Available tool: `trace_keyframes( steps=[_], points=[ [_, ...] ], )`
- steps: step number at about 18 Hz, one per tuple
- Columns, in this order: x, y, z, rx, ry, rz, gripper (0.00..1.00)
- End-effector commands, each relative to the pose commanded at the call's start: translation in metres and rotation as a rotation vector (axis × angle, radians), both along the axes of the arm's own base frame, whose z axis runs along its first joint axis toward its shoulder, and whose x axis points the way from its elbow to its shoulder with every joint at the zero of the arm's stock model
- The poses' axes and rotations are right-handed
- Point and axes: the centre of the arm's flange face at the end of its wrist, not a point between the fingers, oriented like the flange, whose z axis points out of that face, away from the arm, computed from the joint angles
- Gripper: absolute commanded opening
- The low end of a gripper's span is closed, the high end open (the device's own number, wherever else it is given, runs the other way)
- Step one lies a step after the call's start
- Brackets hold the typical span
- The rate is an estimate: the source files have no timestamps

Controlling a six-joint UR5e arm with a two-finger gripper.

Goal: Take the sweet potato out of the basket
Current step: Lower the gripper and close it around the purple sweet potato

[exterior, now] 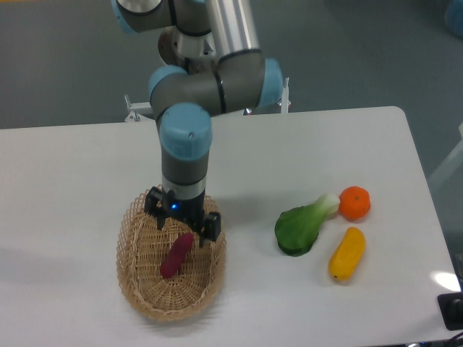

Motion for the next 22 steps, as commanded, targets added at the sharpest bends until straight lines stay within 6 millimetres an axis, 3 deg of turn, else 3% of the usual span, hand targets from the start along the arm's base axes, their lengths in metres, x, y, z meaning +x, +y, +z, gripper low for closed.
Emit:
trace_keyframes(
  steps=[8,22],
  points=[
    [0.012,0.008,-0.023,-0.021,-0.007,-0.016,1.00],
    [0.009,0.013,-0.041,-0.058,0.028,-0.008,1.00]
  ],
)
